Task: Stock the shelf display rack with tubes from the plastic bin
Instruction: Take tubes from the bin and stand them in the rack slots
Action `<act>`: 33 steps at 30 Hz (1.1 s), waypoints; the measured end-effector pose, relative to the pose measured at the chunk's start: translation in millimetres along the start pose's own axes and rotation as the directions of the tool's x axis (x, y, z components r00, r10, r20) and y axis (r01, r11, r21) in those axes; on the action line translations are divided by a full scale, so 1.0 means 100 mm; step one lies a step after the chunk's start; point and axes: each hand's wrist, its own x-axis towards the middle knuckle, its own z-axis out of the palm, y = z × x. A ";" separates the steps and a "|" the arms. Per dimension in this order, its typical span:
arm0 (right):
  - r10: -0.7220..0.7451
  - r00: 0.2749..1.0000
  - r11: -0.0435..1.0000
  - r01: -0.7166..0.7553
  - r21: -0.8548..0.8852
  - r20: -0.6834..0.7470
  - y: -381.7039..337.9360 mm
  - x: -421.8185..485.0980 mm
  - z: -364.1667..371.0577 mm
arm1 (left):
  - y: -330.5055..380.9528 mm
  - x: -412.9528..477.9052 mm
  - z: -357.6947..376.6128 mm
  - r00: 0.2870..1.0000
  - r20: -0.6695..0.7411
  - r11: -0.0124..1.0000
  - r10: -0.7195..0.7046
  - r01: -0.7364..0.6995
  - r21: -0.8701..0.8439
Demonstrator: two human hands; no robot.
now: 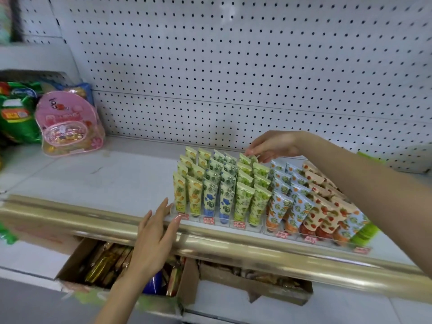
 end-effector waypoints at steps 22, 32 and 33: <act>-0.028 0.997 0.999 0.025 -0.038 -0.073 0.14 -0.16 -0.02 | -0.07 0.03 0.07 0.997 -0.075 1.000 -0.007 0.005 -0.031; -0.023 0.996 0.999 0.019 -0.046 -0.088 0.15 -0.17 0.00 | -0.07 0.04 0.07 0.997 -0.078 0.999 -0.007 0.004 -0.040; -0.023 0.996 0.999 0.019 -0.045 -0.091 0.15 -0.17 0.00 | -0.06 0.04 0.07 0.997 -0.078 0.999 -0.008 0.005 -0.045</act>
